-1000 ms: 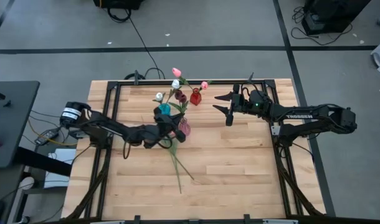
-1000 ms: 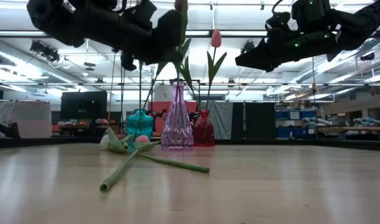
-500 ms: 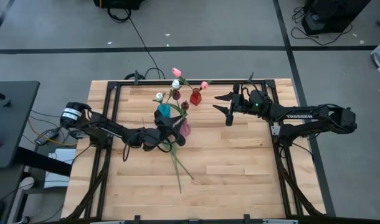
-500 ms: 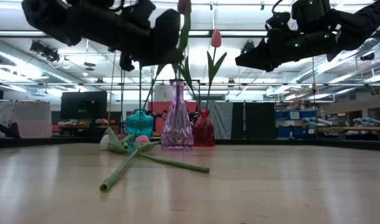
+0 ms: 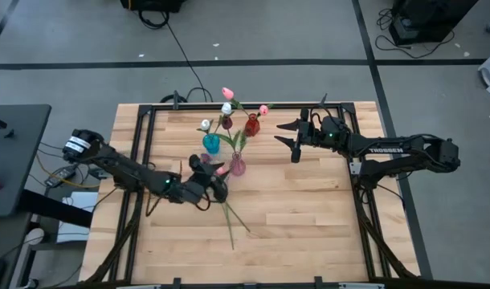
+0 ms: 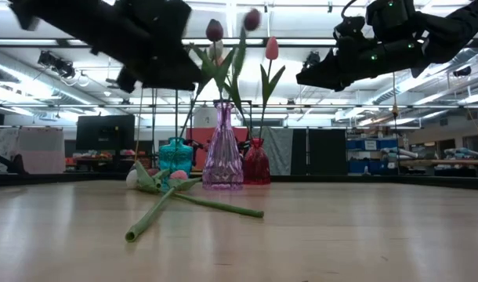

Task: Sort flowers into vase by color
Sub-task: Put the dark red flower into the pink vase

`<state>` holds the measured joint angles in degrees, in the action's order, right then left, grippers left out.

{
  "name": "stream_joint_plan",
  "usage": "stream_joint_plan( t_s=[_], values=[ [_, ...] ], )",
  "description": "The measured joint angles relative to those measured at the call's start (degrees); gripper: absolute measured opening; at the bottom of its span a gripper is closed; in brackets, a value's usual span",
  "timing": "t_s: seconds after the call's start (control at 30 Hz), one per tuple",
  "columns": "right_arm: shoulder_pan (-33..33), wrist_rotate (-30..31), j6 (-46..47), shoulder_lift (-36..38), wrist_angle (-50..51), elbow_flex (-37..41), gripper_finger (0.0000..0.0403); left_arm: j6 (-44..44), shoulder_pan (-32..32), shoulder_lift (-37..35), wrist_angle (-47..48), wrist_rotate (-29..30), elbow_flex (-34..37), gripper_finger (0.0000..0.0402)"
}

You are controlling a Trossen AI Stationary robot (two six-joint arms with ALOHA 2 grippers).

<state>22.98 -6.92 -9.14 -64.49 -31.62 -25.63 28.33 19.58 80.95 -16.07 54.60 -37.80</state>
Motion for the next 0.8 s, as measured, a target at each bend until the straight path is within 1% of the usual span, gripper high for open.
stream_joint_plan(
  t_s=[0.1, 0.23, 0.33, 0.43, 0.5, 0.63, 0.8],
  values=[
    [0.0, 0.0, 0.2, 0.0, -0.1, 0.0, 0.0194, 13.2, 1.0, -0.5, 7.0, -3.5, 0.0, 0.0172],
    [0.0, 0.0, 1.0, 0.0, -0.5, 0.0, 0.0194, 33.3, 0.8, 0.7, 17.1, -13.9, 0.0, 0.0172],
    [-0.1, -0.1, 1.0, 0.0, -0.7, 0.0, 0.0194, 43.0, 0.8, 1.9, 23.4, -18.9, 0.1, 0.0172],
    [-0.2, -0.2, 1.0, 0.0, -0.7, 0.0, 0.0194, 47.1, 0.8, 2.3, 25.3, -23.0, 0.0, 0.0172],
    [-0.2, -0.2, 1.0, 0.0, -0.7, 0.0, 0.0194, 48.3, 0.8, 2.3, 24.3, -24.4, 0.0, 0.0172],
    [-0.2, -0.2, 0.6, 0.0, -0.7, 0.0, 0.0194, 50.6, 0.7, 2.4, 24.5, -26.6, 0.0, 0.0172],
    [-0.3, -0.2, 0.6, 0.0, -0.7, 0.0, 0.0194, 56.4, -0.5, 3.1, 23.3, -27.8, 0.0, 0.0172]
  ],
)
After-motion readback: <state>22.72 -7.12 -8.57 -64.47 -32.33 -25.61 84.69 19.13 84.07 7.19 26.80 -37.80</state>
